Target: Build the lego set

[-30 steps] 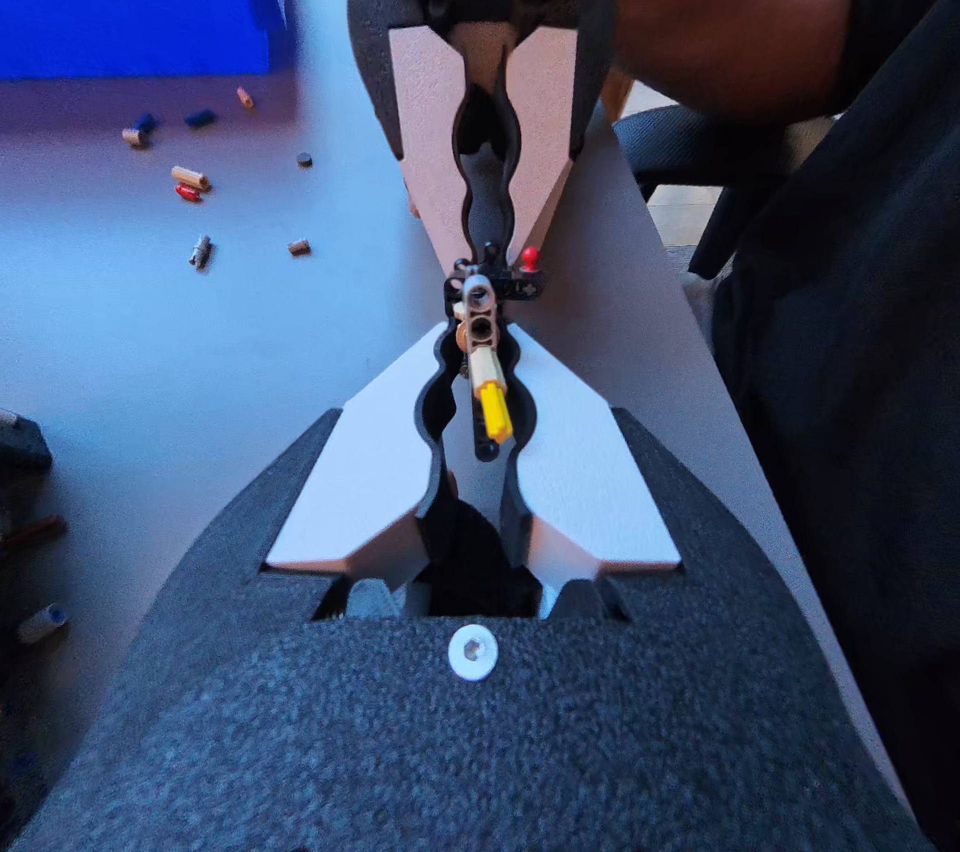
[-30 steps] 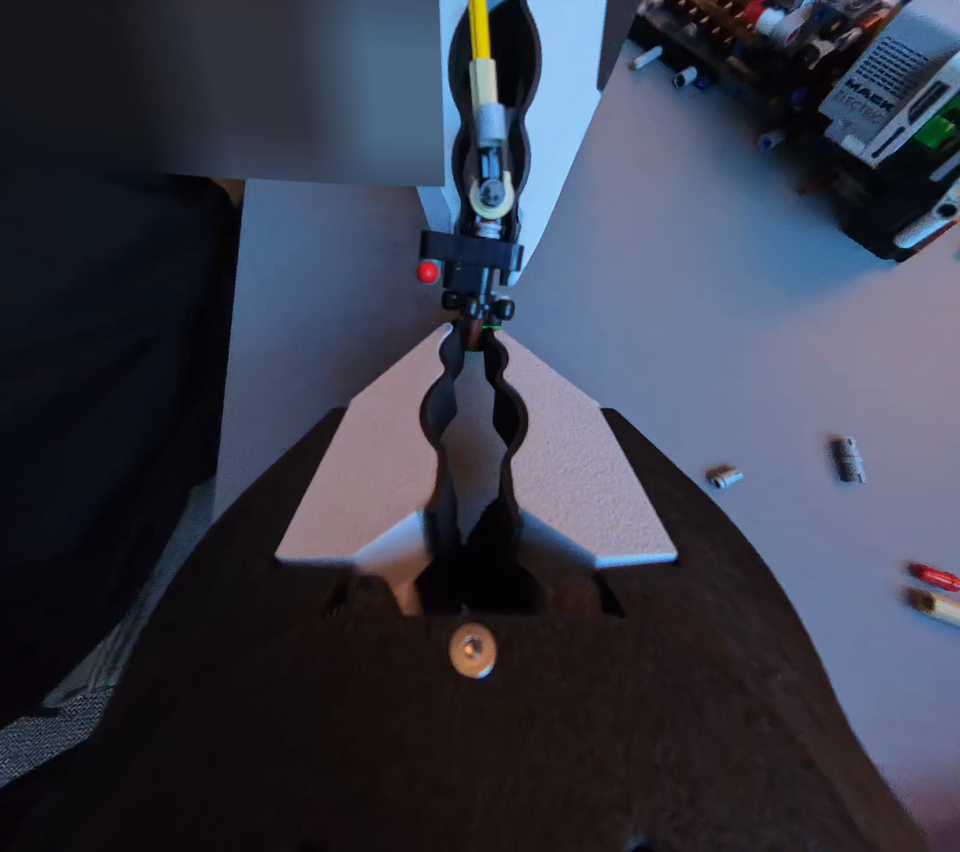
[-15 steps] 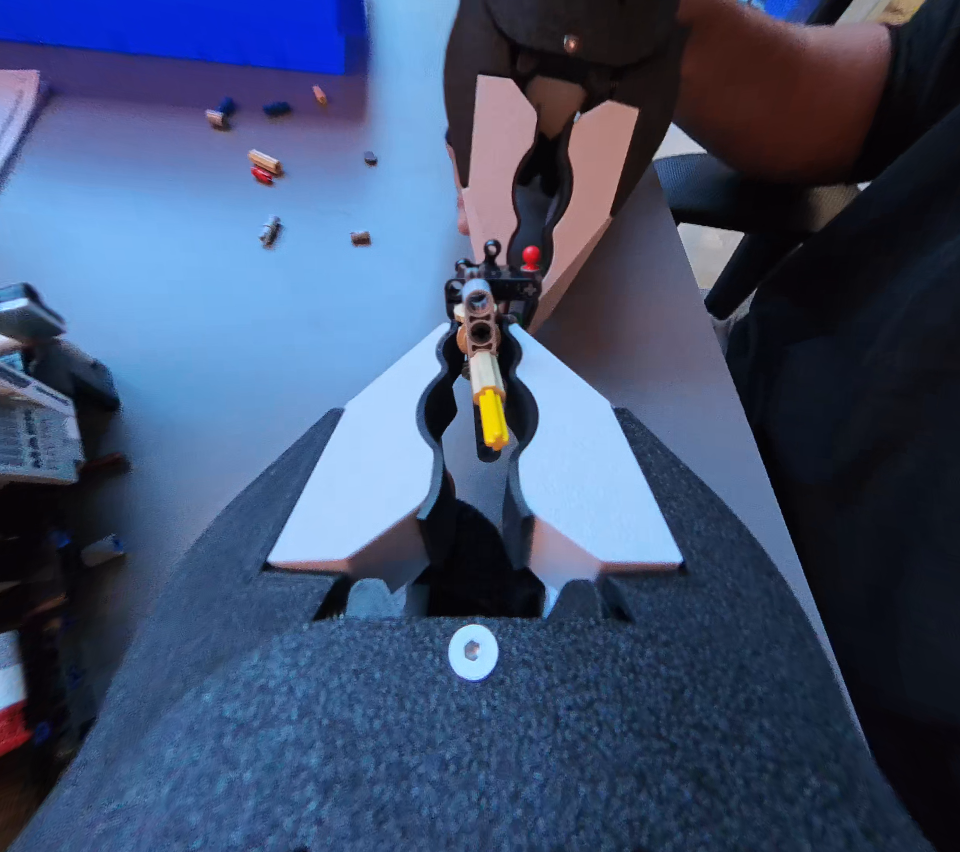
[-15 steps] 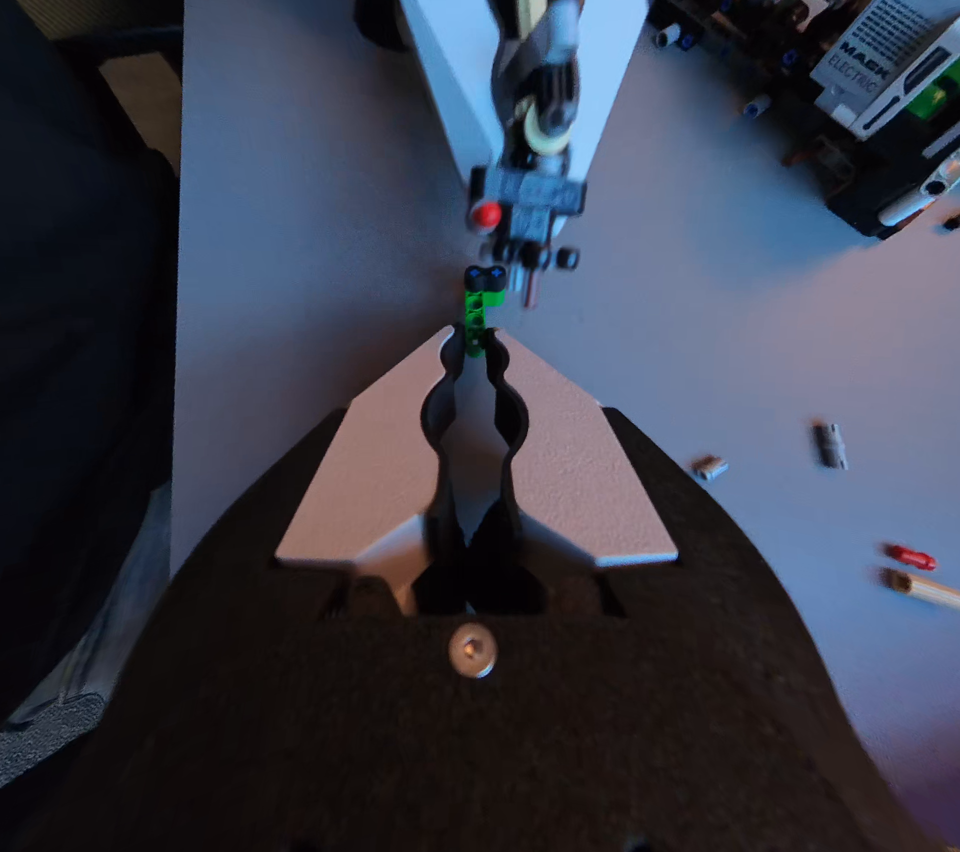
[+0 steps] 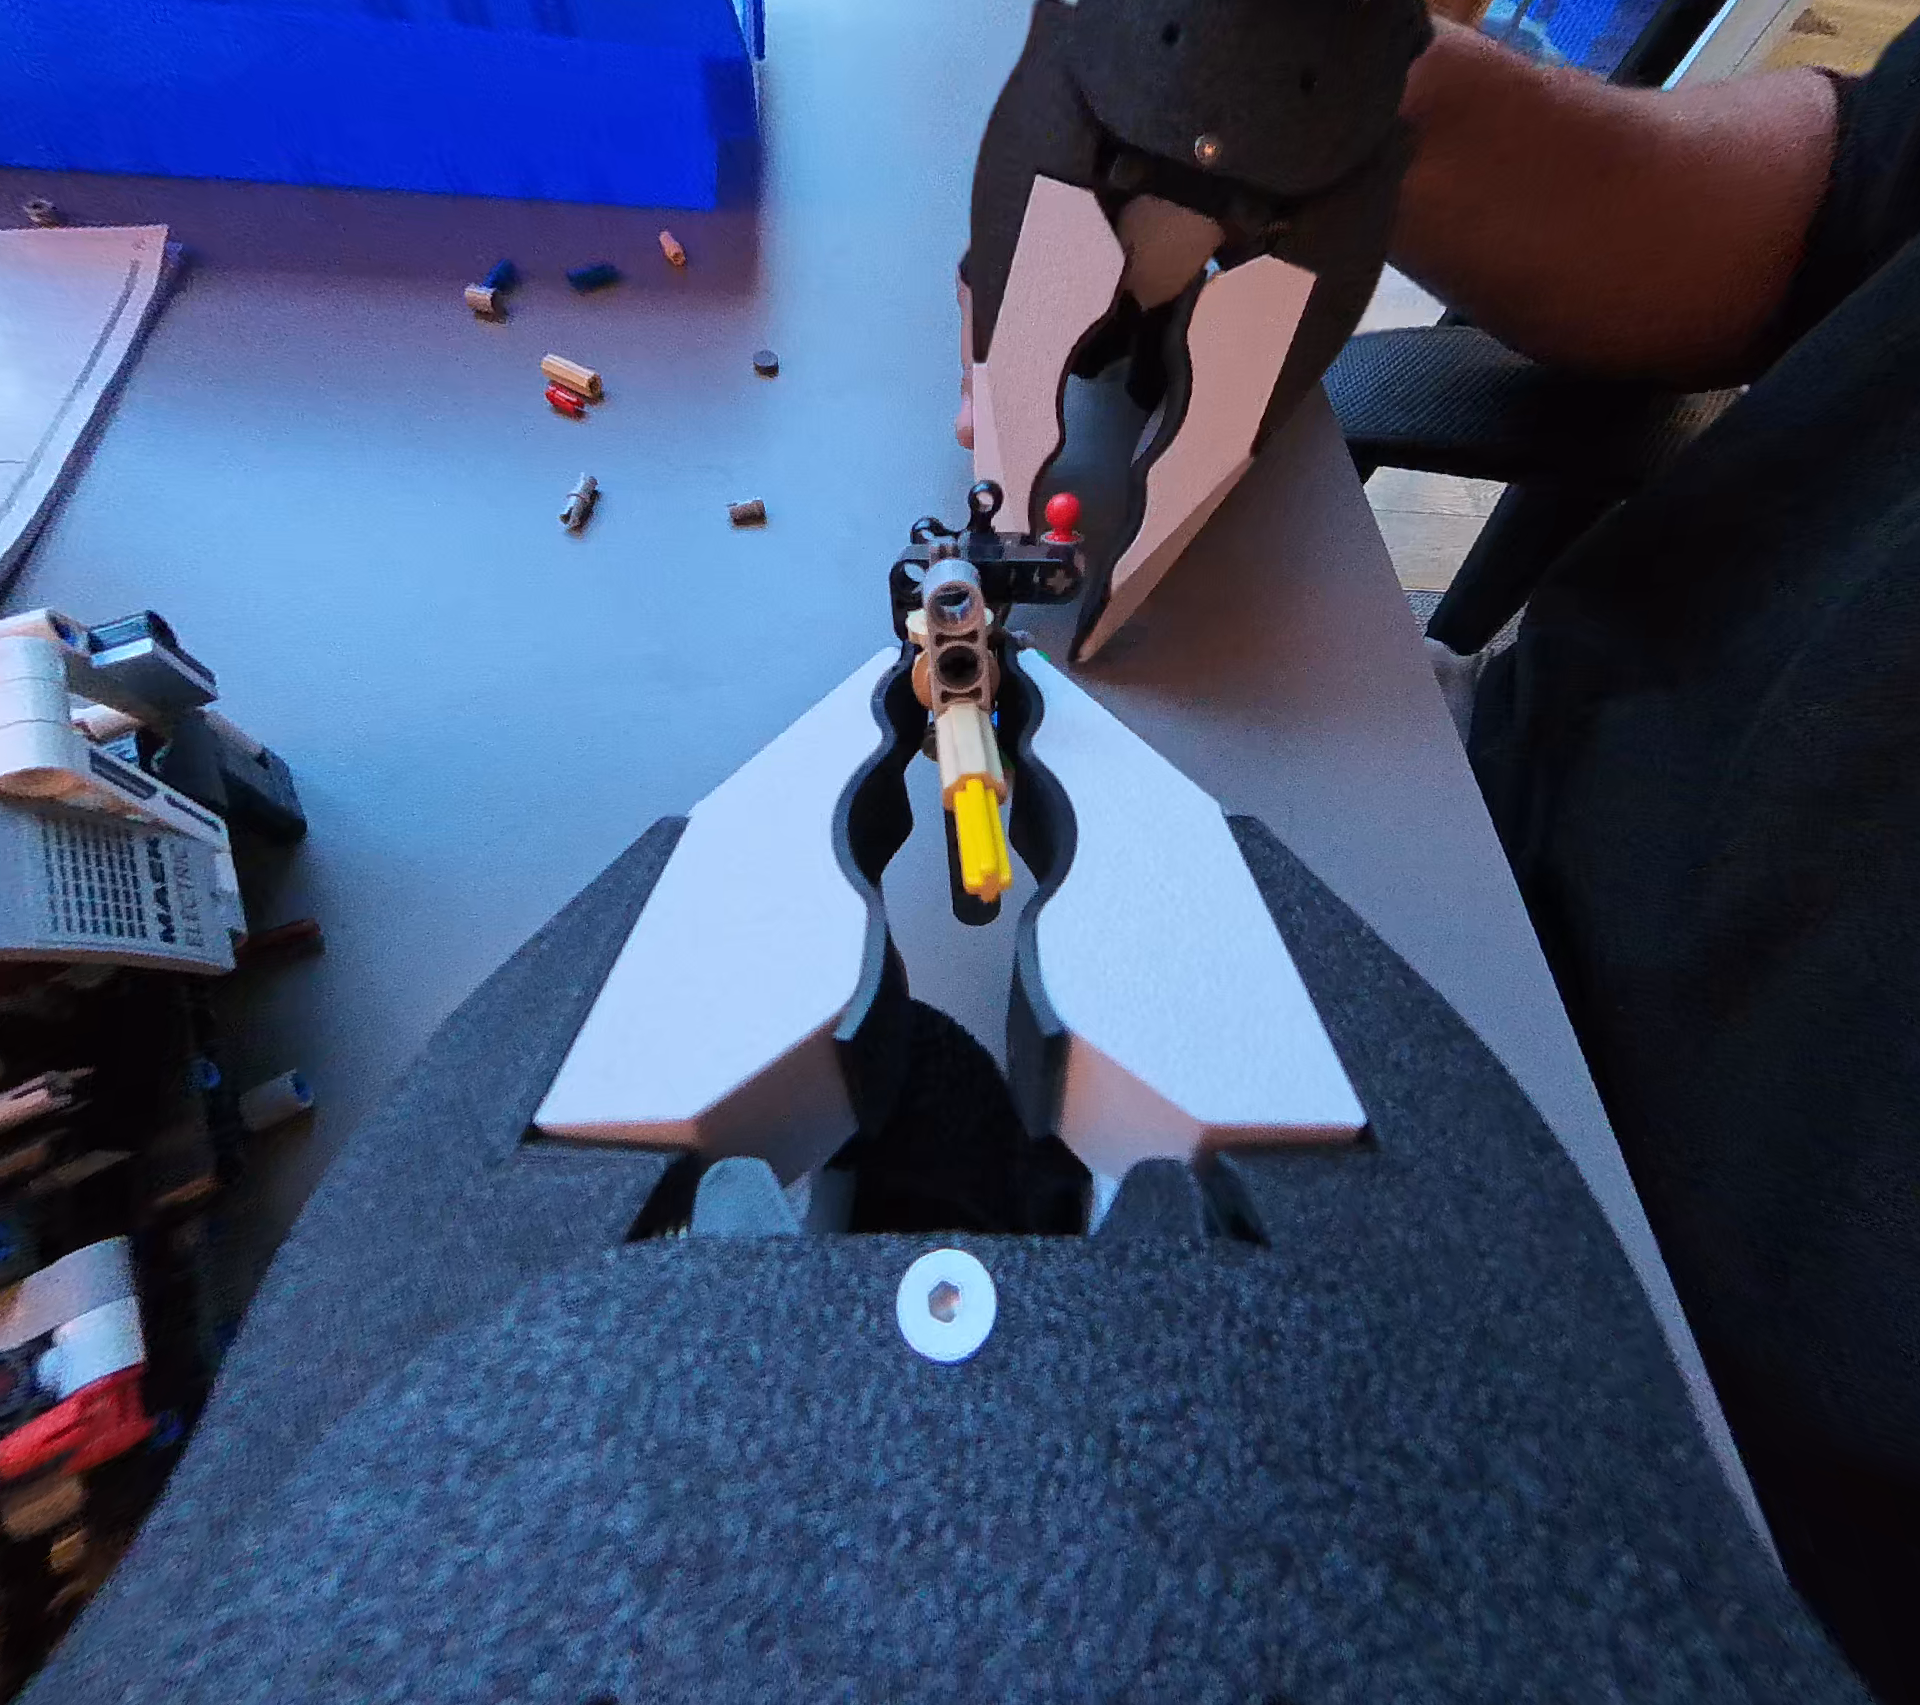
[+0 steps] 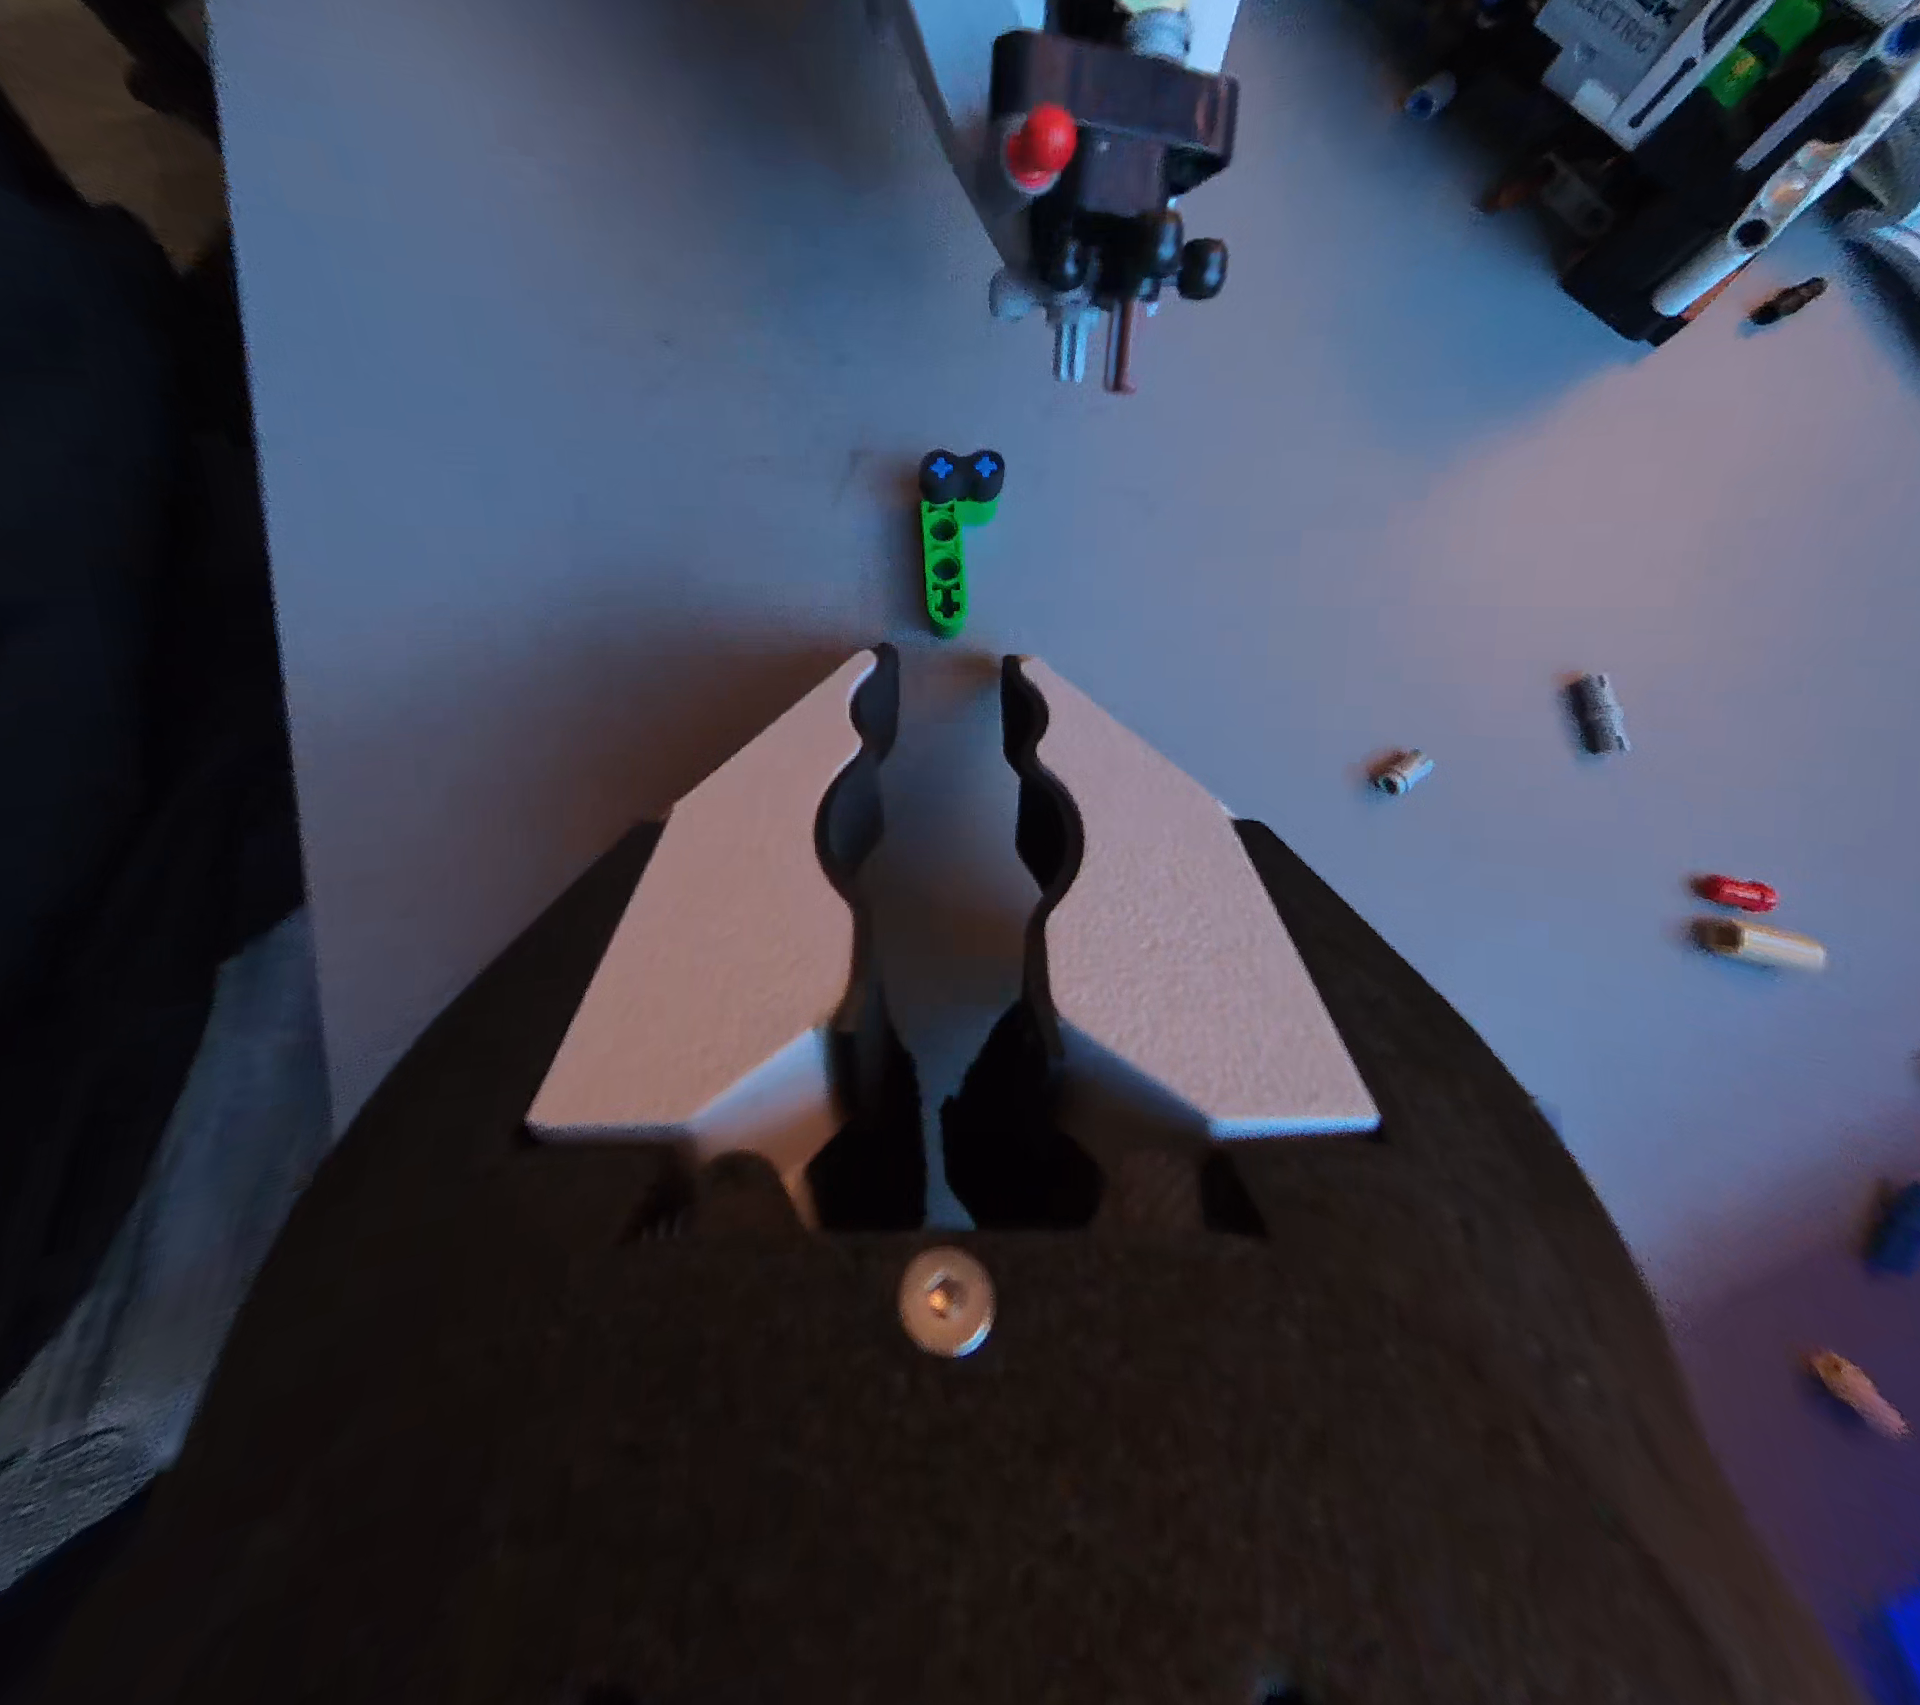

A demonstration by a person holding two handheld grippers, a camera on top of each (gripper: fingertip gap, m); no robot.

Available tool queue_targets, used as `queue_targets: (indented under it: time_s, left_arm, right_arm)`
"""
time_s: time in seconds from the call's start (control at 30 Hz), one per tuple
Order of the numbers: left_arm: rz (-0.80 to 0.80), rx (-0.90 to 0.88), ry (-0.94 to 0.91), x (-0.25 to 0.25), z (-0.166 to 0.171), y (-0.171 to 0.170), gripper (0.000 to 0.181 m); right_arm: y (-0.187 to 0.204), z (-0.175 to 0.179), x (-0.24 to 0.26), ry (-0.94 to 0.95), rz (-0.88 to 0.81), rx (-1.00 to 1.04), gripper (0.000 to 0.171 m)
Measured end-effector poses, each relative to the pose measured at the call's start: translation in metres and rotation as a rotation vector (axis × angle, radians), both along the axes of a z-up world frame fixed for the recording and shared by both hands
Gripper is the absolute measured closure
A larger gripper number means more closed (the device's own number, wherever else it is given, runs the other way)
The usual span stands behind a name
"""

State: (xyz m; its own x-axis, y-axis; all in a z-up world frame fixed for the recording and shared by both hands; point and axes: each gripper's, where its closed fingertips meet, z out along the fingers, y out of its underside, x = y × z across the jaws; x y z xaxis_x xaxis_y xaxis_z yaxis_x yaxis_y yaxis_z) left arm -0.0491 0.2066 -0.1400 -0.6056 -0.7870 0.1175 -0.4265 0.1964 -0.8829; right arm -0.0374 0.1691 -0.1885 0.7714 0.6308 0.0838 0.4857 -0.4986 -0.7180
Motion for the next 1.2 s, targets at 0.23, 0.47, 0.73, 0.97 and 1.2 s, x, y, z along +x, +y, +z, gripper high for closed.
queue_targets:
  time_s: [0.23,0.47,0.73,0.97,1.2]
  left_arm:
    - [-0.041,0.004,0.027,-0.004,-0.006,-0.011,0.170]
    - [-0.053,-0.037,0.124,-0.004,-0.013,-0.020,0.170]
    - [-0.059,-0.171,0.105,0.001,0.014,-0.029,0.170]
    - [-0.025,-0.445,-0.046,-0.007,0.052,-0.006,0.171]
    - [-0.048,-0.626,-0.104,-0.009,0.071,-0.008,0.170]
  right_arm:
    - [0.007,-0.001,-0.009,0.028,0.026,0.026,0.165]
    - [0.004,0.023,-0.004,0.104,-0.015,0.058,0.146]
    - [0.000,0.077,0.001,0.199,-0.040,0.170,0.147]
    - [-0.008,0.018,-0.013,0.135,-0.184,0.052,0.137]
    - [0.012,0.126,-0.024,0.672,-0.227,0.424,0.147]
